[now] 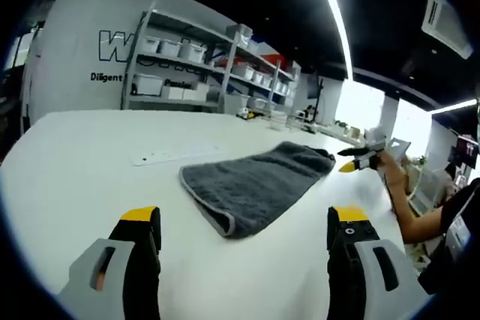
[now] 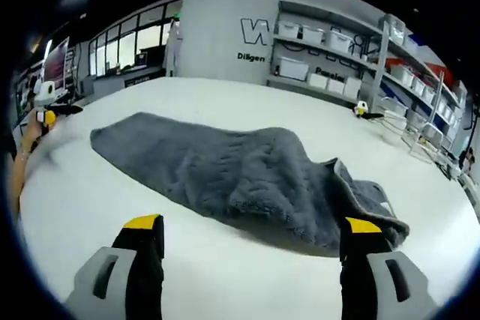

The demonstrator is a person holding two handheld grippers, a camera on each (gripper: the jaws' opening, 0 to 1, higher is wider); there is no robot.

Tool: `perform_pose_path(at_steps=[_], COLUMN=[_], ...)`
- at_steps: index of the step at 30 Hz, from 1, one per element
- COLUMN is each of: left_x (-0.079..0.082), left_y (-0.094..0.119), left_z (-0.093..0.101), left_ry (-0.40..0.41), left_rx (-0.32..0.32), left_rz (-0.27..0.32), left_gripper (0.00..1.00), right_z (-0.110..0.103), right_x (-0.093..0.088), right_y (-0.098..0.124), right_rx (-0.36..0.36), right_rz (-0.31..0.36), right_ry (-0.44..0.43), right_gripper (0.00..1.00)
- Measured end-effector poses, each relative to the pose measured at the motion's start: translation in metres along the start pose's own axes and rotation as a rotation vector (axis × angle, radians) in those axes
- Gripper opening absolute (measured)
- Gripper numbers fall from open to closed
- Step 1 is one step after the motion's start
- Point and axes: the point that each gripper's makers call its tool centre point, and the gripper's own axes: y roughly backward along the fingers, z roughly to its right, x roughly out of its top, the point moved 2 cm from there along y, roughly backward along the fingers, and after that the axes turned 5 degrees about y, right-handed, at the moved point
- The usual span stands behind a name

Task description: Open the folded towel by lifting each exposed corner and separating the folded layers until the towel lies flat within the target outline without major curled edges

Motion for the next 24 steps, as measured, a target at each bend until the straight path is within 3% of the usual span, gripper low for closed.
perform_pose_path(at_steps=[5,11,18,24], left_x=[0.005,-0.005,-0.007,0.001], left_y=[-0.005,-0.016,-0.035,-0.059], left_z=[-0.009,-0.017,-0.017,-0.017], left_ry=[-0.006,-0.038,-0.051,-0.058], left_rx=[0.042,0.074,0.086,0.087], left_rz=[0.022,-0.054,-0.085,-0.079], left_gripper=[0.85,0.83,0.77,0.67], right_z=[-0.001,-0.008,-0.009,-0.011], right_x=[0.003,0.0,0.002,0.0], right_y=[0.002,0.0,0.002,0.0], right_rx=[-0.001,0.011,0.025,0.021], right_rz=[0.015,0.017,0.037,0.034], right_ry=[0.004,0.015,0.004,0.015], right_gripper=[0.99,0.99,0.99,0.99])
